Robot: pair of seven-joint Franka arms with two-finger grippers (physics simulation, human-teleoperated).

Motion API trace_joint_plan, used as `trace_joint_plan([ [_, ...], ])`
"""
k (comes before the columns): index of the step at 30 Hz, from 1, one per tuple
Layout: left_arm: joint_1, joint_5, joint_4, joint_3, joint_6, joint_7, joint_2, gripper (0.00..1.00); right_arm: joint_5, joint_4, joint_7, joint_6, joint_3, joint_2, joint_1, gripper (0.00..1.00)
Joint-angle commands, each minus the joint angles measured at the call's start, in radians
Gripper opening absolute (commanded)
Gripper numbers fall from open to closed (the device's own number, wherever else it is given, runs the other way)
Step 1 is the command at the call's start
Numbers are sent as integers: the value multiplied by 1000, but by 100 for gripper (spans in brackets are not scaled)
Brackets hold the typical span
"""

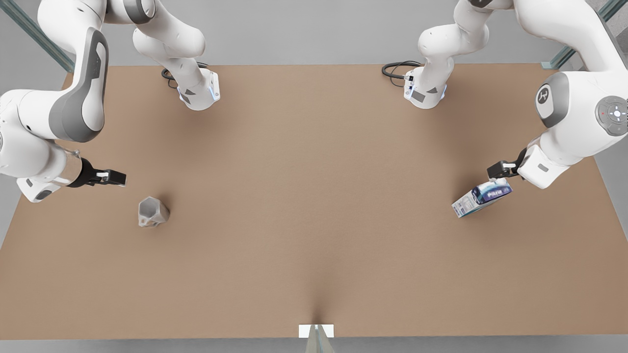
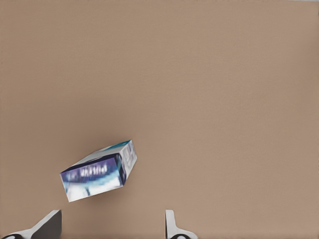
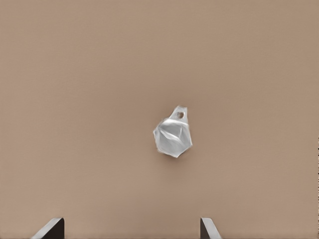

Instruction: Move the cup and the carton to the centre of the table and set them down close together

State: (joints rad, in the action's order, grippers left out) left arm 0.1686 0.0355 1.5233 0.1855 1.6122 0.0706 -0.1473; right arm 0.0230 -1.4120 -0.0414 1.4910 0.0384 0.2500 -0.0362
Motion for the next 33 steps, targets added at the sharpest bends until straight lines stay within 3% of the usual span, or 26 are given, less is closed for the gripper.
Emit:
trace_joint_plan([
  [1,0,0,0,0,0,0,0,100,0,1,0,0,0,0,1,100],
  [4,0,-5,2,0,-11,-6,2,100,5,-12,3,11,-2,3,4,100],
  [12,0,3,58,-11,-3,5,-3,100,58,-465,60,477,-2,-9,107,100],
  [15,0,0,57,-21,-3,5,-5,100,-78,-550,64,657,3,8,133,100],
  [33,2,-2,57,-24,-2,0,-6,100,-74,-578,57,772,9,120,59,100],
])
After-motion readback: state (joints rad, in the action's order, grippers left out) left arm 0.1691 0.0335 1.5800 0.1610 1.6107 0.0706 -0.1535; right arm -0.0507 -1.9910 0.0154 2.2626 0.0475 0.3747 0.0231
